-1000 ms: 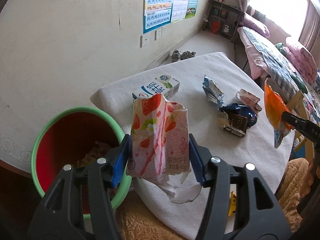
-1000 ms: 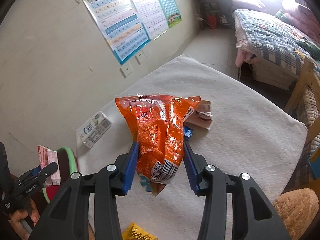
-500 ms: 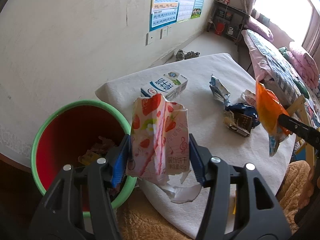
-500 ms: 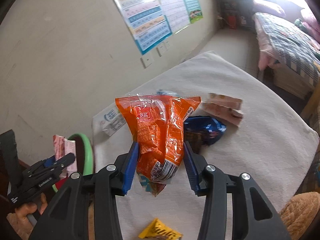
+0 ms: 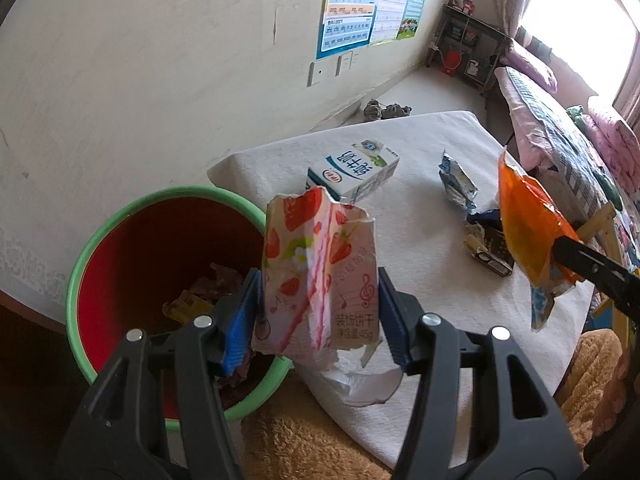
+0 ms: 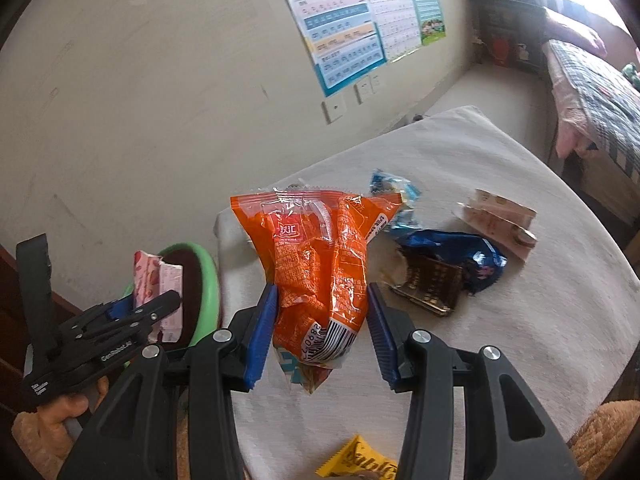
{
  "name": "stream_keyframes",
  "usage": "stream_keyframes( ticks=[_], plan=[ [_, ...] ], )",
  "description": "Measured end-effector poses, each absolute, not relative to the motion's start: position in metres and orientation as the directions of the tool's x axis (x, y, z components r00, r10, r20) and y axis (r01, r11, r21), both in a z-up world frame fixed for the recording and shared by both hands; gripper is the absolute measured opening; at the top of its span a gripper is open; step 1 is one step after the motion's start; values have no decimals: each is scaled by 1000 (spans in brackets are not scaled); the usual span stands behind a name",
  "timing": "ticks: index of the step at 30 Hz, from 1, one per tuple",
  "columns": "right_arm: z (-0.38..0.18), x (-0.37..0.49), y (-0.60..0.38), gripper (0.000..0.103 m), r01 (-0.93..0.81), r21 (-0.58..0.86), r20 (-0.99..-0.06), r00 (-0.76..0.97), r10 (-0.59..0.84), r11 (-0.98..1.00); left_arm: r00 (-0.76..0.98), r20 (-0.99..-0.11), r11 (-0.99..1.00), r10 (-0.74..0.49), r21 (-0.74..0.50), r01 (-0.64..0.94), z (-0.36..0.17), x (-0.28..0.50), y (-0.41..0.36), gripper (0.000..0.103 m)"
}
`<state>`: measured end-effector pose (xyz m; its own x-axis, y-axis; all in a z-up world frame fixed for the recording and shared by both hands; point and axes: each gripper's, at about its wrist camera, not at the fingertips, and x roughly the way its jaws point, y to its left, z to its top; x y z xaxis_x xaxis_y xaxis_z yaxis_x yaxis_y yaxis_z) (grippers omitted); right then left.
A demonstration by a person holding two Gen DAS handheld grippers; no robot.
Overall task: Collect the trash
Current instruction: 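Carry the strawberry wrapper and orange bag over the red bucket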
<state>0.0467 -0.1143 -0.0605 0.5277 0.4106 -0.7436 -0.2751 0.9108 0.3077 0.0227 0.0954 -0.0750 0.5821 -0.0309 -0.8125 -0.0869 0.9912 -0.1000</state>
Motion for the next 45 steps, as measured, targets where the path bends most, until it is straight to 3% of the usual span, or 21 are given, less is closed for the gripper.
stream_keyframes(
  ticks=[45],
  plan=[
    [-54, 45, 43, 44, -568, 251, -757, 390, 525, 784, 512, -854, 953, 98, -67, -294, -112, -11, 198, 54]
  ],
)
